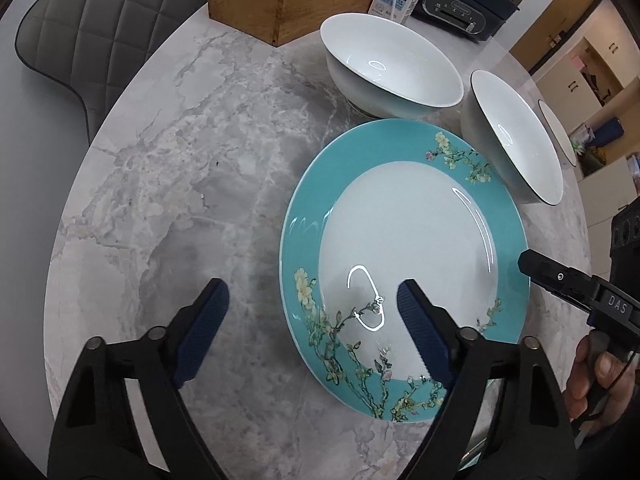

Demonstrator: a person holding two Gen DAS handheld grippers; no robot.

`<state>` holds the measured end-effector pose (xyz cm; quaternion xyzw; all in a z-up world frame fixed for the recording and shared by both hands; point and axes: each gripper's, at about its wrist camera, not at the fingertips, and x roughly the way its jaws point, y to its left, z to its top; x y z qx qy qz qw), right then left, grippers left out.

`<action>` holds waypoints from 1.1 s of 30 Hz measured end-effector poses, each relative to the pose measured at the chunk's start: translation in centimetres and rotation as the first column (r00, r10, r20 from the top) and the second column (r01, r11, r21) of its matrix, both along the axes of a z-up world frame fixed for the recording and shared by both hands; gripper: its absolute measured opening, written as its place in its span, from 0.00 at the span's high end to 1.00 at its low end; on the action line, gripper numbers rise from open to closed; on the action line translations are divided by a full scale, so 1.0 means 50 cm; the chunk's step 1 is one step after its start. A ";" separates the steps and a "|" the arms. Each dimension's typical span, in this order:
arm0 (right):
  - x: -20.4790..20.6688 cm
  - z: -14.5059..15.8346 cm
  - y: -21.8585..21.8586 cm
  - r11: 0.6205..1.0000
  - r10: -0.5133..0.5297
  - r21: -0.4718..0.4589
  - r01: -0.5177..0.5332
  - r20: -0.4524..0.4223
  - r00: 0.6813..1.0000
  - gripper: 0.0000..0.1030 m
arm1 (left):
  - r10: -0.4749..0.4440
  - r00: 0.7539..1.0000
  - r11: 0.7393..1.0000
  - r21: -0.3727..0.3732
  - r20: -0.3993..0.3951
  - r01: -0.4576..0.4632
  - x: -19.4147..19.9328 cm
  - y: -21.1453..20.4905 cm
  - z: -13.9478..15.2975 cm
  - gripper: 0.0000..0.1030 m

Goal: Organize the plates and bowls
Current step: 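Move the left tool to the large teal-rimmed plate rim, then close the left tool on the large teal-rimmed plate and carry it to the stack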

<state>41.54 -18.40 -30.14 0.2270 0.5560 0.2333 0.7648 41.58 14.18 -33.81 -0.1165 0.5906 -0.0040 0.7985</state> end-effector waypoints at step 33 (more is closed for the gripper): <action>-0.023 0.034 0.045 0.998 0.038 -0.051 -0.038 0.005 0.999 0.92 | 0.042 0.999 0.994 -0.100 0.014 -0.041 -0.054 0.035 0.031 0.89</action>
